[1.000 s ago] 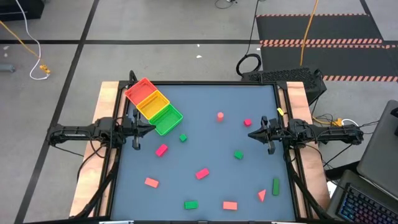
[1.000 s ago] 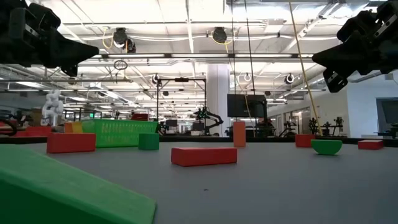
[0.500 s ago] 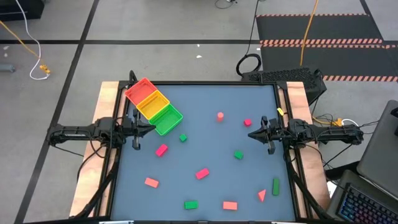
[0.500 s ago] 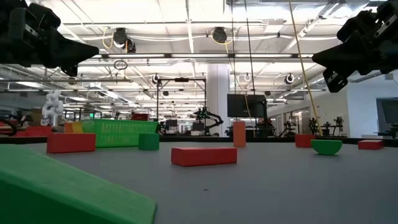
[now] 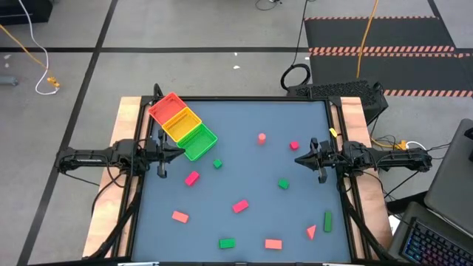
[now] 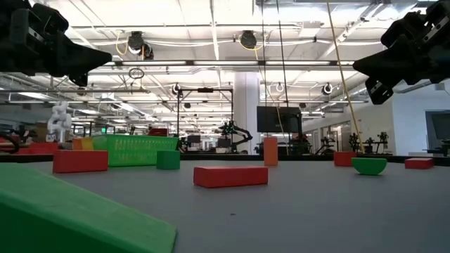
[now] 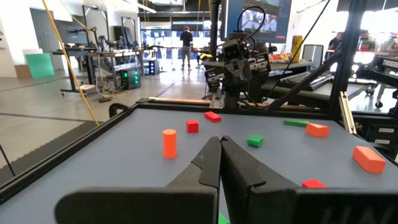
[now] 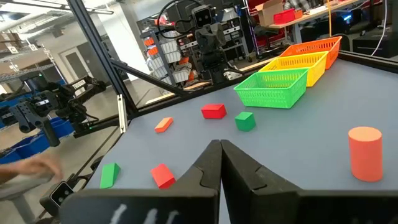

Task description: Sort & place blocks by color

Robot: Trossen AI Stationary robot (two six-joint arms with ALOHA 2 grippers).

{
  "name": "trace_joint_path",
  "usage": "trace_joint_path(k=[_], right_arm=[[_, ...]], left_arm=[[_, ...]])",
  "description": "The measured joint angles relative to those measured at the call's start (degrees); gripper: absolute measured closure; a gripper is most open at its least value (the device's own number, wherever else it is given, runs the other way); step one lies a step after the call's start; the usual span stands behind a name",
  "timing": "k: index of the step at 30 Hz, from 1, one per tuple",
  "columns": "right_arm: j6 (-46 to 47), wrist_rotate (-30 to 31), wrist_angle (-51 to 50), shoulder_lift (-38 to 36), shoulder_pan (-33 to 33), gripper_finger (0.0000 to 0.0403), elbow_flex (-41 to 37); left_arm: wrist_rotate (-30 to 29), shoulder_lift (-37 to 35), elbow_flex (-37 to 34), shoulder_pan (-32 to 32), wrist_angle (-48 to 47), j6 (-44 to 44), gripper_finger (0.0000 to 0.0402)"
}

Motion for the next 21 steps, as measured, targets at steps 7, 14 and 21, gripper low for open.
trace_joint_path(k=[7, 14, 21], right_arm=[[0.00, 0.00, 0.00, 0.01, 0.00, 0.0403, 0.00], [-3.80, 0.02, 0.00, 0.00, -0.01, 0.0403, 0.00], [-4.95, 0.02, 0.21, 0.00, 0.00, 0.0403, -0.01]], left_arm=[[-0.02, -0.01, 0.00, -0.01, 0.02, 0.01, 0.0396], [0.00, 0.01, 0.00, -0.01, 0.50, -0.04, 0.0396], [0.00, -0.01, 0.00, 0.01, 0.54, -3.16, 0.0396]])
